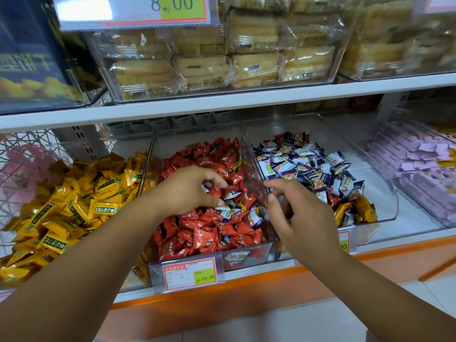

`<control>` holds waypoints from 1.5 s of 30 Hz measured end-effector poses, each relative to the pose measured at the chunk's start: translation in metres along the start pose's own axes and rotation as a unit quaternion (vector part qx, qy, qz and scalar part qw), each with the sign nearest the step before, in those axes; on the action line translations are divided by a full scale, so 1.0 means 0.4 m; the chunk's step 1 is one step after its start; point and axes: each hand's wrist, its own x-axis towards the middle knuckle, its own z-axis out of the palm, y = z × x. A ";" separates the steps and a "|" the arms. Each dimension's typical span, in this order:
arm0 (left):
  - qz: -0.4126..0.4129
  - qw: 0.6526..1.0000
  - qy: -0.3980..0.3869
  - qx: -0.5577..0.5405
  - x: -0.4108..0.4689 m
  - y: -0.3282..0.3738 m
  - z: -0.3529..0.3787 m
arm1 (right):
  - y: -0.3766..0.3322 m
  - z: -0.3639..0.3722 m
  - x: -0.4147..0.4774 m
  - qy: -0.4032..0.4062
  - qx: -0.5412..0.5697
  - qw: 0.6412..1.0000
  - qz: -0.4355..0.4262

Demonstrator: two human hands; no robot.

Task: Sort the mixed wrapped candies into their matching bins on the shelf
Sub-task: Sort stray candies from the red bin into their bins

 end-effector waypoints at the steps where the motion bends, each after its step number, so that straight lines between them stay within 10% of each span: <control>1: 0.001 1.000 -0.004 -0.005 0.000 -0.004 -0.003 | 0.001 0.000 -0.001 -0.002 0.001 1.000 0.001; 11: 0.036 0.997 0.034 -0.053 0.021 0.027 0.018 | -0.001 -0.001 -0.001 -0.005 -0.003 1.000 0.004; 29: 0.021 0.962 -0.115 0.245 0.051 0.033 0.049 | -0.003 -0.001 -0.004 0.003 -0.005 1.000 0.006; 45: 0.025 0.999 0.003 -0.024 0.004 -0.011 -0.023 | -0.003 -0.002 -0.001 0.001 -0.011 1.000 0.006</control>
